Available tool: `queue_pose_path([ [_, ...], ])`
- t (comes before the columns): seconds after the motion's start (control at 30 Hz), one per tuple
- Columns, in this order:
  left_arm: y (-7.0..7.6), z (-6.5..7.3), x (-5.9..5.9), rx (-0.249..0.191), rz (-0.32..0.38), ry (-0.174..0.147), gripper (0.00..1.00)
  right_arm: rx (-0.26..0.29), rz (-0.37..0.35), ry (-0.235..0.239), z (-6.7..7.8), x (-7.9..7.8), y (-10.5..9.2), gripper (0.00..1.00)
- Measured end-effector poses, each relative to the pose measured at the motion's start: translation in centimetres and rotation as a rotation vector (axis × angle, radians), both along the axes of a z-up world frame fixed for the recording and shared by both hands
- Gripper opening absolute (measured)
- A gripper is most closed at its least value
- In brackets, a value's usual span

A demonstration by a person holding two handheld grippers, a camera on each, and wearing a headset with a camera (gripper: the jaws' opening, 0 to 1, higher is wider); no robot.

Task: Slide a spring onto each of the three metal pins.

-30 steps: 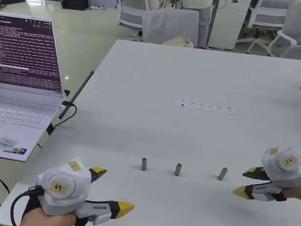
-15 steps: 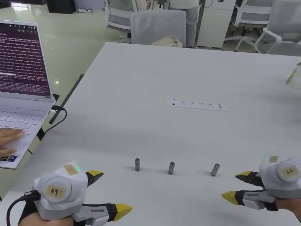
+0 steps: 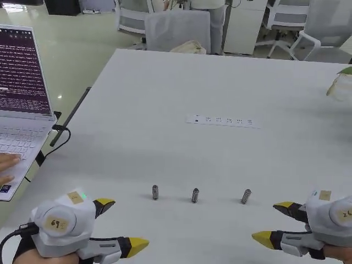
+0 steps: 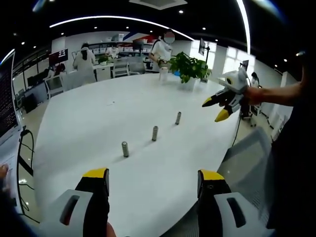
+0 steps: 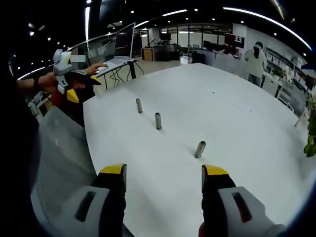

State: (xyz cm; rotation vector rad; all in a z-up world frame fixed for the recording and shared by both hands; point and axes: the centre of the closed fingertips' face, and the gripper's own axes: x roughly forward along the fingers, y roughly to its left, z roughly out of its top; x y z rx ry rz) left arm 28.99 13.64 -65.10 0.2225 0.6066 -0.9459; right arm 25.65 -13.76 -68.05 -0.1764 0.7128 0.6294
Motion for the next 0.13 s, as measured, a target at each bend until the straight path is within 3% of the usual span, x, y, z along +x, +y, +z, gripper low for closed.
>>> queue_pose_path([
  [0.13,0.26,0.16,0.07,0.001,0.005,-0.002,0.69,-0.002,-0.013,-0.002,0.0,-0.59,0.01,0.66],
])
